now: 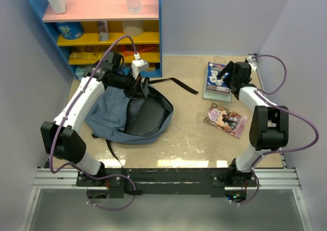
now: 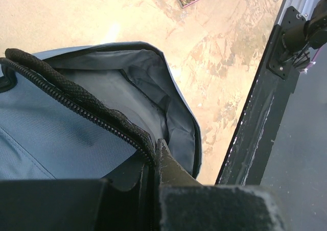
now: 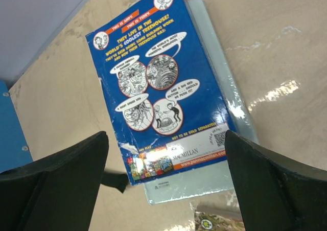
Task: Pack the student bag
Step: Place the book in the student bag, then adjust the book at the center of the board.
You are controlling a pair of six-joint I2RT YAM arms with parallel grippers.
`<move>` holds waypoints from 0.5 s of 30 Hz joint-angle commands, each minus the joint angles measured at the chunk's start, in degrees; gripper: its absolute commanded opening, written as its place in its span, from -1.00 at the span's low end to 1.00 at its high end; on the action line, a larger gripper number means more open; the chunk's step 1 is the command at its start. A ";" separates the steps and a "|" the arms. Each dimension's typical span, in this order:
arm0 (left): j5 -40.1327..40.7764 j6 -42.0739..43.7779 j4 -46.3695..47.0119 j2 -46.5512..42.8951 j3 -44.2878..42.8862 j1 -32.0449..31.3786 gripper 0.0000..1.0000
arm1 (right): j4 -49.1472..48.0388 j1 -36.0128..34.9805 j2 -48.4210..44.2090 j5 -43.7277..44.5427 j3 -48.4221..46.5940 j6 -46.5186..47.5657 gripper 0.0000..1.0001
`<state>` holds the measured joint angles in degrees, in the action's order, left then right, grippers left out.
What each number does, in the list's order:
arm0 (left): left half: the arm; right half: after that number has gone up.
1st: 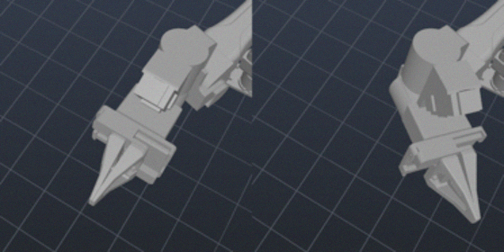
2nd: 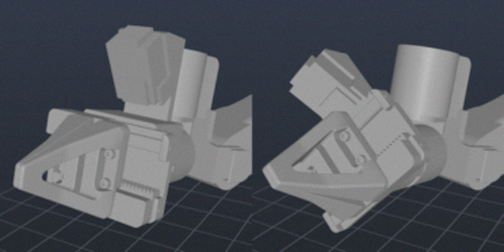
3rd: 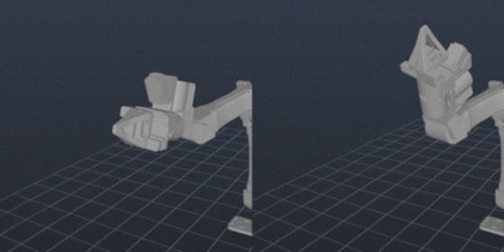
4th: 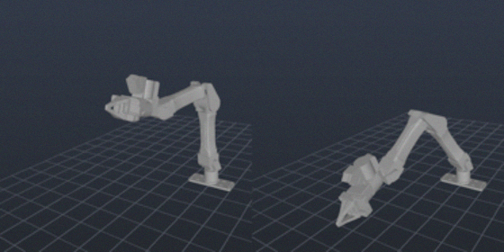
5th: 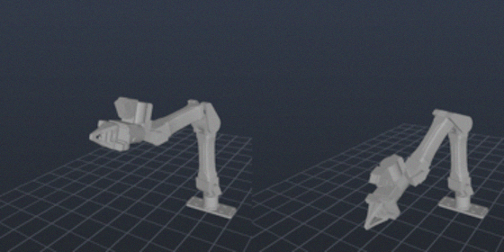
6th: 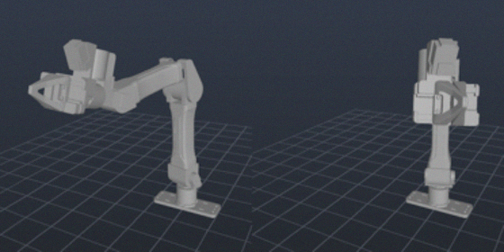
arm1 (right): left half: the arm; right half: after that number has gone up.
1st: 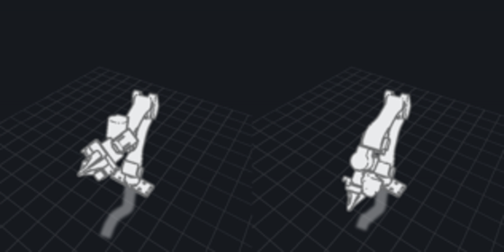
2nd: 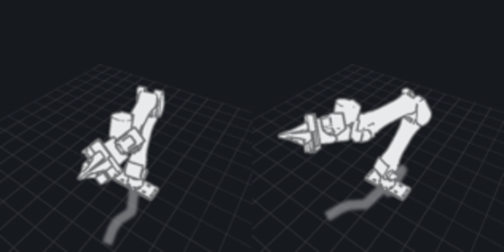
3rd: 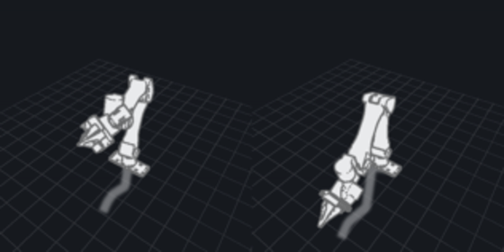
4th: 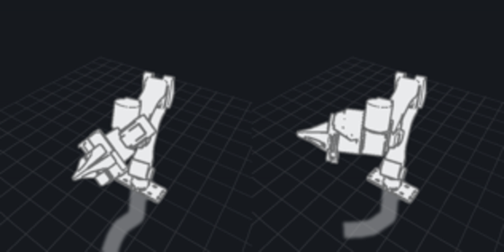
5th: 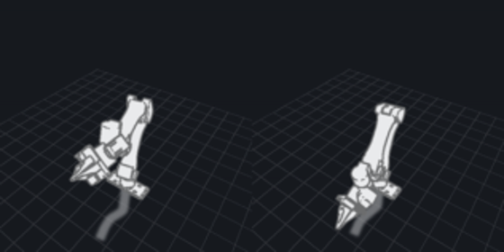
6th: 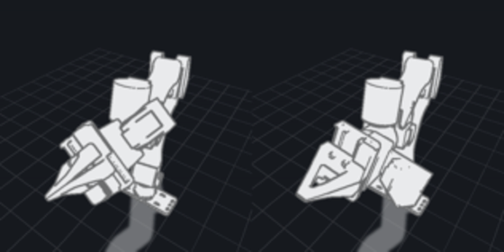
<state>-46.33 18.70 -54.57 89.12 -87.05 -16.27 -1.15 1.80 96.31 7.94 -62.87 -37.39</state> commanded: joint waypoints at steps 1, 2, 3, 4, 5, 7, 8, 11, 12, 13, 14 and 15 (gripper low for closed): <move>-2.19 1.08 0.60 -0.18 0.21 -0.34 -1.00 | 1.50 -1.36 3.70 6.20 -3.57 1.88 0.98; -2.02 1.08 0.60 -0.18 0.21 -0.34 -1.00 | 1.67 -2.76 4.14 7.86 -3.83 2.05 0.98; -1.84 1.25 0.60 -0.26 0.21 -0.25 -1.00 | 1.59 -4.95 4.76 9.70 -4.36 2.66 0.98; -1.75 1.17 0.60 -0.26 0.38 -0.25 -1.00 | 1.93 -6.53 5.02 12.16 -4.97 4.41 0.98; -1.66 1.25 0.60 -0.26 0.39 -0.25 -1.00 | 2.03 -8.03 5.37 14.97 -5.59 5.30 0.97; -1.57 1.25 0.51 -0.18 0.47 -0.25 -1.00 | 4.38 -11.72 6.95 22.00 -8.40 7.23 0.98; -1.57 1.34 0.51 -0.18 0.56 -0.25 -1.00 | 4.92 -12.69 7.39 23.85 -9.28 7.94 0.98; -1.57 1.43 0.51 -0.44 0.91 -0.25 -1.00 | 4.76 -16.04 7.40 29.75 -10.52 10.75 0.98; -1.49 1.60 0.60 -0.53 1.17 -0.25 -1.00 | 3.97 -17.00 7.31 30.54 -10.26 11.71 0.98; -1.49 1.60 0.69 -0.53 1.35 -0.25 -1.00 | 3.96 -17.27 7.40 31.60 -10.34 11.98 0.97; -1.40 1.52 0.69 -0.53 1.35 -0.25 -1.00 | 4.13 -17.18 7.83 31.87 -10.43 11.99 0.98; -1.57 1.52 0.78 -0.44 1.53 -0.25 -1.00 | 4.40 -17.27 8.19 32.39 -11.13 12.07 0.98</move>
<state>-46.35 19.14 -54.35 89.14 -86.24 -16.27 3.25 -15.79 105.34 31.57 -71.24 -28.53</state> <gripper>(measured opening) 0.050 0.986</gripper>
